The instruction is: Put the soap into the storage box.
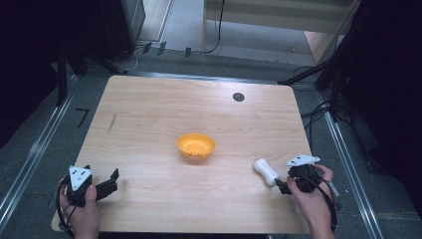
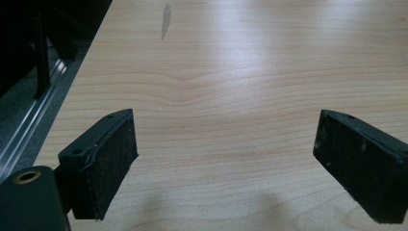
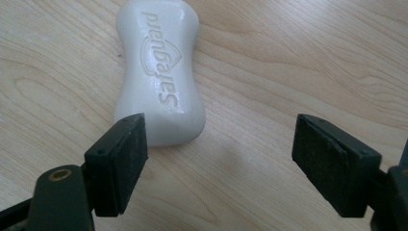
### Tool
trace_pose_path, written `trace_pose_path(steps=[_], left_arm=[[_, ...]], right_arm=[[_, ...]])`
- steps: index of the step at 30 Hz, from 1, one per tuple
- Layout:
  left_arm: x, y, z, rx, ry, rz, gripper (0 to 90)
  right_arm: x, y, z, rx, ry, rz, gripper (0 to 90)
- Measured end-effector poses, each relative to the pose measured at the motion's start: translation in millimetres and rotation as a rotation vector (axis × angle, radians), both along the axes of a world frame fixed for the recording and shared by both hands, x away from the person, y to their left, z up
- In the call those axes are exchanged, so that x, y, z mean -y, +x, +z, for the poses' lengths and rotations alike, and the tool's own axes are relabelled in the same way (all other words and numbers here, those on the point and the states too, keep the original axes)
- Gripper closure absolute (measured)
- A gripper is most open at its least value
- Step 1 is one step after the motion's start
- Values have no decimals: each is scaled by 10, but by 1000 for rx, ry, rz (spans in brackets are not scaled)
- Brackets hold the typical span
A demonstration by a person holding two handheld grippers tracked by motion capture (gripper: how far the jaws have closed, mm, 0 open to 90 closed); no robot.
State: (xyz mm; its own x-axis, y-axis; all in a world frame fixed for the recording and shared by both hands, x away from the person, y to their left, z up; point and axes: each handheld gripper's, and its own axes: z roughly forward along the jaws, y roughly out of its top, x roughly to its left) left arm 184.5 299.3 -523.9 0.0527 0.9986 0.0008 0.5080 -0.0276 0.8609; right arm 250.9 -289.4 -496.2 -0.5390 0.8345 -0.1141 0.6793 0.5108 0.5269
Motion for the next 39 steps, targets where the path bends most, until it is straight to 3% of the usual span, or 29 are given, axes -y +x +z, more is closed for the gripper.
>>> trace_pose_path(steps=[8, 16, 21, 39], left_arm=[[-1, 2, 0, -4, -1, 0, 84], [-1, 3, 0, -4, -1, 0, 83], [-2, 4, 1, -6, -1, 1, 83], [-10, 7, 0, -4, -9, 0, 83]], right_arm=[[-80, 81, 47, -29, -8, 26, 223], [-176, 155, 83, -43, 18, 19, 253], [-259, 209, 97, -77, 9, 27, 256], [-441, 354, 26, -138, 14, 14, 268]])
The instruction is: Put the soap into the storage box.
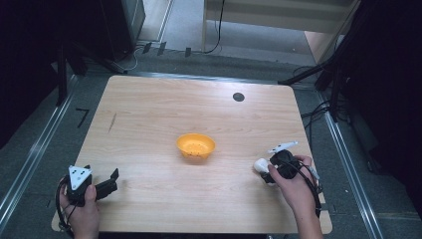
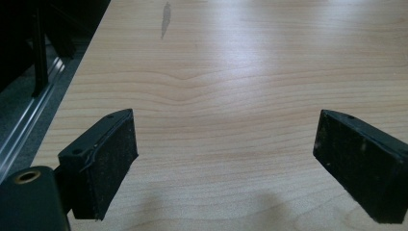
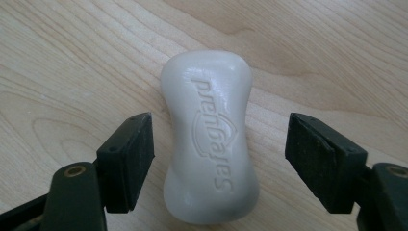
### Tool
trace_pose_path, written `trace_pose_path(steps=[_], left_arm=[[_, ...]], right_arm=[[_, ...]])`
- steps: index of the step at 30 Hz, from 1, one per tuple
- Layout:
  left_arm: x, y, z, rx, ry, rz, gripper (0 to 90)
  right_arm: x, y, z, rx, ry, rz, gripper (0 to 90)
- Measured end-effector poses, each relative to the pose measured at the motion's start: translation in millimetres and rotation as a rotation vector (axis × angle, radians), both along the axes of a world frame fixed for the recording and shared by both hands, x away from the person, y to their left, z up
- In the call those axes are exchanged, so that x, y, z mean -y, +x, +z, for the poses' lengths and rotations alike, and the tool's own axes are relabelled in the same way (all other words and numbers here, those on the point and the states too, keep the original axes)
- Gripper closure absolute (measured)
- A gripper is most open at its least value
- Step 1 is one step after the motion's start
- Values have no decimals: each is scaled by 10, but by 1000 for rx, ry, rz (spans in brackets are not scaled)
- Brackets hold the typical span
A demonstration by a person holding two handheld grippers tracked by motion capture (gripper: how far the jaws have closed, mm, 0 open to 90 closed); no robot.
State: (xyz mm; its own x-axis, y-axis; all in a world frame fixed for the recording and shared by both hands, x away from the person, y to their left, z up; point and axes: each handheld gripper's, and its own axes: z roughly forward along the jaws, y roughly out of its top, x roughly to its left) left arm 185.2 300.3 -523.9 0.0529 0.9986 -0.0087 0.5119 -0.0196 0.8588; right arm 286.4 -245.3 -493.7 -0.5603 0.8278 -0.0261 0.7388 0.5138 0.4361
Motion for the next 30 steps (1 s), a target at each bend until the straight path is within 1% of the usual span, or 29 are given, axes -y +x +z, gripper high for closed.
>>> trace_pose_path(steps=[4, 6, 11, 13, 15, 17, 18, 20, 24, 27, 28, 30], left_arm=[[-1, 1, 0, 0, -1, 1, 83], [-1, 1, 0, 0, -1, 0, 83], [-1, 1, 0, -1, 0, 0, 84], [0, 1, 0, -1, 1, 1, 83], [0, 1, 0, -1, 1, 0, 83], [0, 1, 0, 0, 0, 0, 83], [-1, 1, 0, -1, 0, 0, 83], [-1, 1, 0, 0, -1, 0, 83], [-2, 1, 0, -1, -2, 1, 83], [-2, 1, 0, -2, -1, 0, 83], [-2, 1, 0, -1, -1, 0, 83], [-3, 1, 0, -1, -2, 0, 83]], right_arm=[[-19, 15, -15, -9, -10, 0, 276], [-36, 30, -32, -21, -16, -1, 287], [-46, 49, -50, -35, -18, -1, 307], [-57, 52, -60, -39, -15, -9, 314], [-63, 58, -66, -49, -27, -9, 323], [-71, 65, -84, -49, -30, -8, 327], [-80, 69, -94, -58, -41, -9, 330], [-82, 71, -100, -59, -41, -9, 333], [-82, 85, -126, -73, -46, -4, 365], [-79, 97, -149, -93, -48, -4, 398], [-80, 103, -169, -103, -47, -4, 421], [-80, 105, -177, -108, -48, -1, 427]])
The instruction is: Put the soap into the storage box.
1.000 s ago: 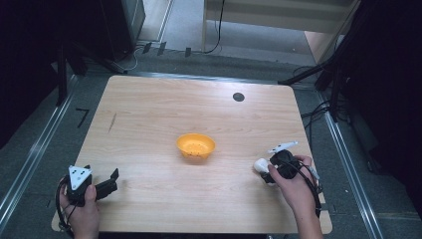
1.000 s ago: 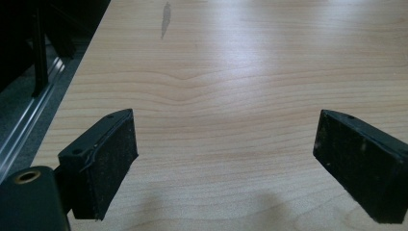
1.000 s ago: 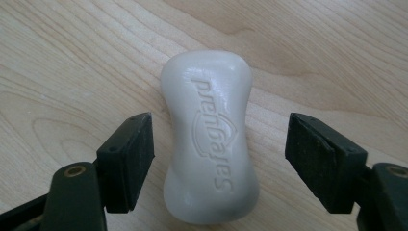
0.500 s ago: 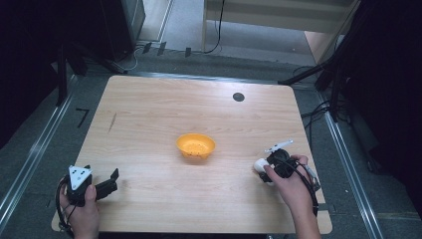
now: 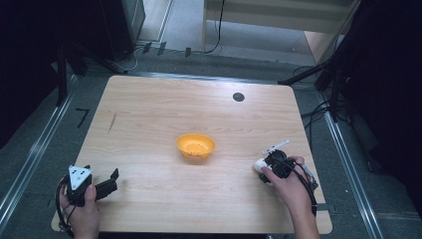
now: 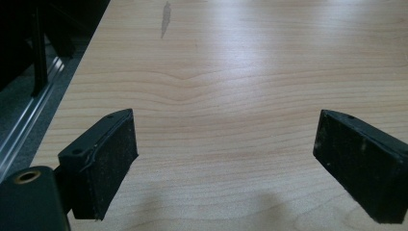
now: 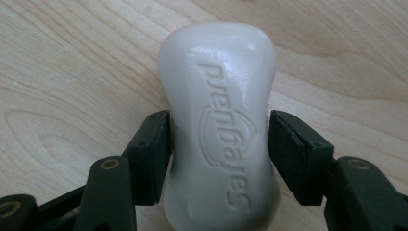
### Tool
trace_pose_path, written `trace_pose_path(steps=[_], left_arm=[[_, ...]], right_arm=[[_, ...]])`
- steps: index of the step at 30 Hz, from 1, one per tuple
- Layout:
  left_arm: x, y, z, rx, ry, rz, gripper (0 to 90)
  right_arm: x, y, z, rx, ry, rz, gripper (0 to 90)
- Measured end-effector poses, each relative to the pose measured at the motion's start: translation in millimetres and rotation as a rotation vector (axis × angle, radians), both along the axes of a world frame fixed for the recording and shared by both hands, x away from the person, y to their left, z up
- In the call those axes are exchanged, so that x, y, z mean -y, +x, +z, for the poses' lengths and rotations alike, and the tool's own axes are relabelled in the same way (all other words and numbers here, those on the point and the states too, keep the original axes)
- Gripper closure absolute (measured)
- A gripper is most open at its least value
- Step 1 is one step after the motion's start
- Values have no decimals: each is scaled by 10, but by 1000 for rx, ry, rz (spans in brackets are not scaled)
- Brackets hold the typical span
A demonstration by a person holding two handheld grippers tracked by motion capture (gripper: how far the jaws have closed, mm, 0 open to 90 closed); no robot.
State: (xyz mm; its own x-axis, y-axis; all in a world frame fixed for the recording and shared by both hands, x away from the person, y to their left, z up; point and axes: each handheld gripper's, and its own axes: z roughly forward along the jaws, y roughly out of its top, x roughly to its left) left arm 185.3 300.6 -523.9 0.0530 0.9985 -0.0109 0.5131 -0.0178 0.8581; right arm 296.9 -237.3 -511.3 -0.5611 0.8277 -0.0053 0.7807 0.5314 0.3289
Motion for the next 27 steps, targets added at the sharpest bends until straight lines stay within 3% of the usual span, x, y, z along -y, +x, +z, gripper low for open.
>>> trace_pose_path(steps=[5, 12, 27], left_arm=[[1, -1, 0, 0, 0, 1, 84], [3, -2, 0, 2, 3, 1, 83], [6, -3, 0, 1, 5, 3, 84]], right_arm=[[4, 11, 1, -9, 12, 10, 477], [32, -11, -12, 1, 41, 0, 482], [53, -18, -13, 6, 52, 16, 494]])
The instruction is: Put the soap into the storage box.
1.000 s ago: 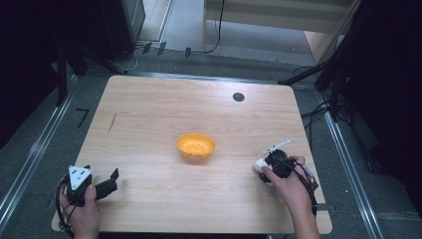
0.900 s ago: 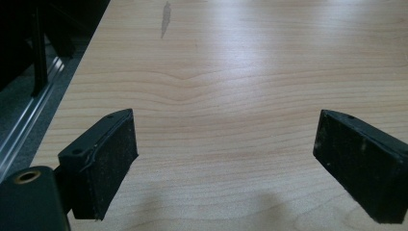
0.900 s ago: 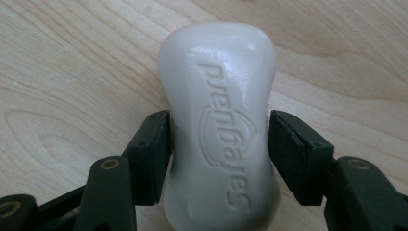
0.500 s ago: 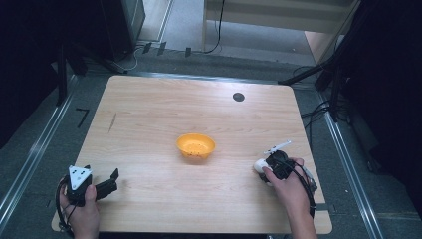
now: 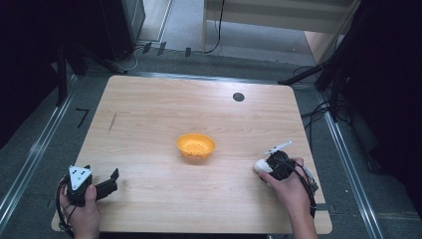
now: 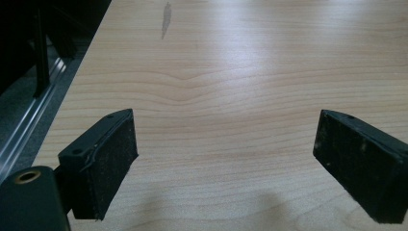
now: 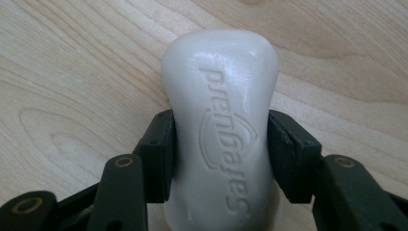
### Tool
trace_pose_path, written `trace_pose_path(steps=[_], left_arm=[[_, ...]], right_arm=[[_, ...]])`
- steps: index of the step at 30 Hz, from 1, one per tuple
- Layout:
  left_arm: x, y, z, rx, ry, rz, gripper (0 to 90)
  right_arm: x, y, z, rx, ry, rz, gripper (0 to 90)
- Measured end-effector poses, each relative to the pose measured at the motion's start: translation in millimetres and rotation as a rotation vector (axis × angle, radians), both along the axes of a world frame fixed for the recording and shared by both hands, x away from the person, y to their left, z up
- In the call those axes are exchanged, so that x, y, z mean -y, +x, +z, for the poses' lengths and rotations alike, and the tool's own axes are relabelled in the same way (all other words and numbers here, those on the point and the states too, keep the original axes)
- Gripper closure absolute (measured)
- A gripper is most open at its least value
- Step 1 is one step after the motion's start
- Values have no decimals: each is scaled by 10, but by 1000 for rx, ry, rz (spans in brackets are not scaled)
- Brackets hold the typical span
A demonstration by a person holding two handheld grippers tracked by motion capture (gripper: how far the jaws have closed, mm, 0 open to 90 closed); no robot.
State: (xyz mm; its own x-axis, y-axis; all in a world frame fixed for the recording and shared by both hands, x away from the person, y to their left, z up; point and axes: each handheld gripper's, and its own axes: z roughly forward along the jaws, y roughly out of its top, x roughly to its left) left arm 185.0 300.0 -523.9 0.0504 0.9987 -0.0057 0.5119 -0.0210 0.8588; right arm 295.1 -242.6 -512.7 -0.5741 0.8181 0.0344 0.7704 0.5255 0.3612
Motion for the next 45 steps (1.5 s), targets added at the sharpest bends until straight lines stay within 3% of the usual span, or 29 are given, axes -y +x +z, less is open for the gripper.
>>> trace_pose_path(steps=[17, 28, 33, 45], left_arm=[[-10, 1, -1, 2, -11, -1, 83], [-10, 3, -1, 1, -11, 1, 84], [-9, 2, 0, 1, -11, -1, 84], [-13, 1, 0, 1, -16, 4, 83]], right_arm=[[-6, -4, 16, 34, -6, 57, 508], [-46, 24, 189, 68, 7, 85, 510], [-58, 44, 262, 90, 37, 96, 510], [-188, 108, 374, 104, 30, 144, 510]])
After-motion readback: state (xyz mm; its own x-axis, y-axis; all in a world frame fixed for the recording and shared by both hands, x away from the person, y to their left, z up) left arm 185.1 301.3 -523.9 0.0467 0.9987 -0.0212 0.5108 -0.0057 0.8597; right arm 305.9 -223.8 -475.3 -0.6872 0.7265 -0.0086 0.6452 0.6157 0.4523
